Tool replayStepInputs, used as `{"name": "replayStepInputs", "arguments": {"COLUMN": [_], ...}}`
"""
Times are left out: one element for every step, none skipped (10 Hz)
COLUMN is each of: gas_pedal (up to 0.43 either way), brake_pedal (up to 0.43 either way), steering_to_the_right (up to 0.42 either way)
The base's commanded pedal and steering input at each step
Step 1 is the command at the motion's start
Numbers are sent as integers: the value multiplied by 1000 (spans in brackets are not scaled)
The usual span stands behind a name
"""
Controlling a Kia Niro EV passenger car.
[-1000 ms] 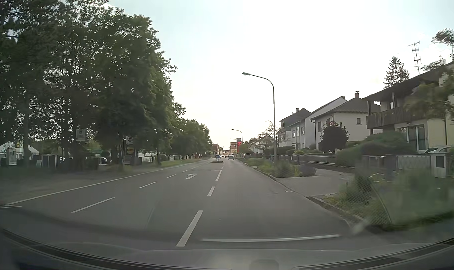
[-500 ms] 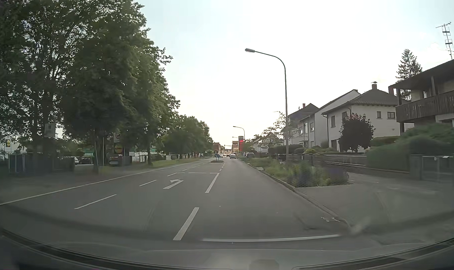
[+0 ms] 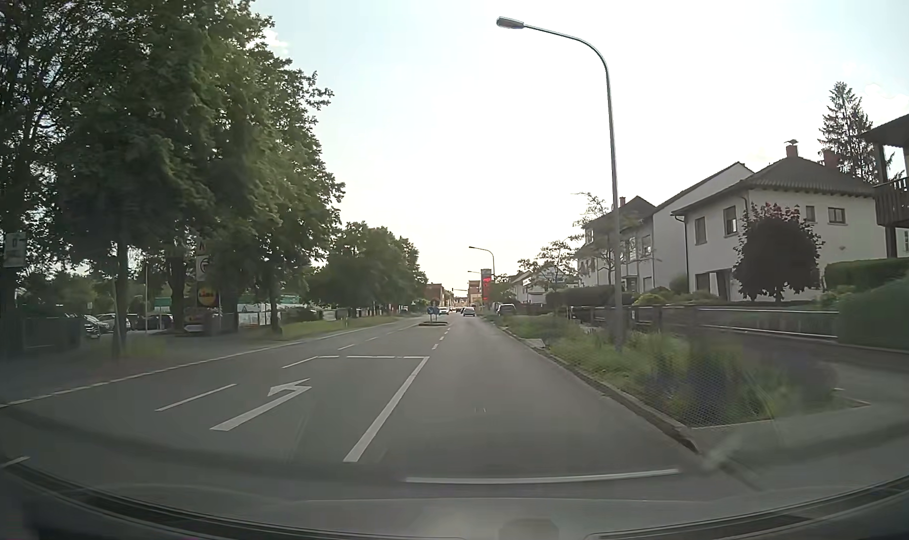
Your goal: Follow the waypoints while adhering to traffic rules and regulations
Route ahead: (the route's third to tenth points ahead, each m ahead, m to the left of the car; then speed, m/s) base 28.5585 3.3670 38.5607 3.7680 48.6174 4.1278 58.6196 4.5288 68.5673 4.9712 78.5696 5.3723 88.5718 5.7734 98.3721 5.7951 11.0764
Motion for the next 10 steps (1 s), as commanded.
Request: {"name": "replayStepInputs", "arguments": {"gas_pedal": [0,0,0,0,0,0,0,0,0,0], "brake_pedal": [55,55,55,55,55,55,55,55,55,55], "steering_to_the_right": [-5,-5,-5,-5,-6,-5,-6,-6,-5,-6]}}
